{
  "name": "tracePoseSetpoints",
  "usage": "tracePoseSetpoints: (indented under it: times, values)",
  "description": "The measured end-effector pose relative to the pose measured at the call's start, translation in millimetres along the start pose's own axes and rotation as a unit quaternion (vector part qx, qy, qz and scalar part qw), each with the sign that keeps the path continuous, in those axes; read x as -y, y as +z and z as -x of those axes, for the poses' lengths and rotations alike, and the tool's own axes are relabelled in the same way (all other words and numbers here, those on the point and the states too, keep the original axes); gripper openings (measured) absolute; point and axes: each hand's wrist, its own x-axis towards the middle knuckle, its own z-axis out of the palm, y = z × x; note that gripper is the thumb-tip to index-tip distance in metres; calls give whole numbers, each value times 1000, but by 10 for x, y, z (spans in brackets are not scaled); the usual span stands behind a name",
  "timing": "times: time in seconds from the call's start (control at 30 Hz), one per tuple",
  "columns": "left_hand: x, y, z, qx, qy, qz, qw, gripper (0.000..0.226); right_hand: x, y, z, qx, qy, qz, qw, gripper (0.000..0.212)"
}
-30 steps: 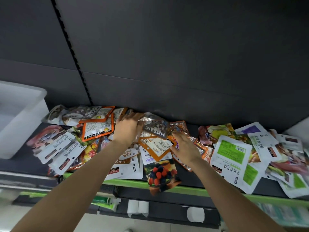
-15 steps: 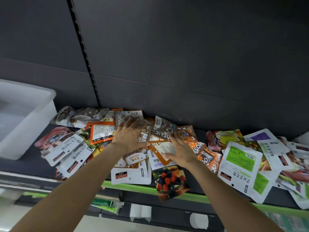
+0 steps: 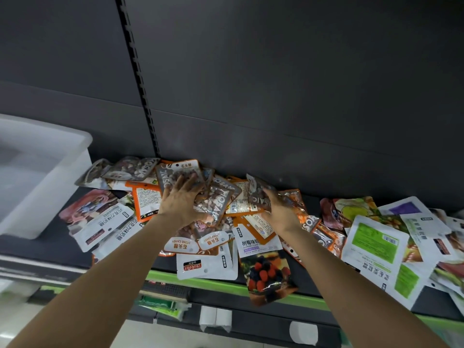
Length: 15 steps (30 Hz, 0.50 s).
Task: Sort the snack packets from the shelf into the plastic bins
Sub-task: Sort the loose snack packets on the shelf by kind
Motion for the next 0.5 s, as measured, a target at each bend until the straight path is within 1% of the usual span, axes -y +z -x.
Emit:
tracePoseSetpoints:
  times: [0.07, 0.13, 0.2, 0.27, 0.3, 0.33, 0.4, 0.43, 0.47, 0.5]
  values:
    - [2, -5, 0, 5, -1, 4, 1000, 101, 56, -44, -69, 15, 5, 39, 999, 55]
    - [7, -10, -4, 1, 0, 12, 1000, 101, 109, -172, -122, 10, 0, 88, 996, 44]
    - [14, -2, -15, -15, 8, 20, 1000, 101, 192, -349, -128, -27, 6, 101, 994, 33]
    - [11, 4, -2, -27, 14, 37, 999, 103, 326, -426, -81, -59, -3, 108, 992, 28]
    - [2, -25, 18, -27, 18, 54, 998, 104, 432, -420, -43, -46, -22, 94, 994, 28]
    - [2, -65, 40, -24, 19, 83, 996, 102, 535, -384, -1, -15, -55, 60, 997, 32]
    - [34, -160, 86, -23, 14, 191, 981, 87, 662, -234, 96, 66, -120, -37, 990, 43]
    - [53, -210, 117, -35, 4, 257, 966, 75, 667, -159, 130, 81, -142, -76, 984, 48]
    - [65, -241, 140, -56, -7, 309, 949, 63, 624, -94, 135, 70, -151, -95, 981, 52]
    - [67, -248, 153, -85, -12, 320, 944, 55, 568, -59, 137, 41, -144, -103, 983, 53]
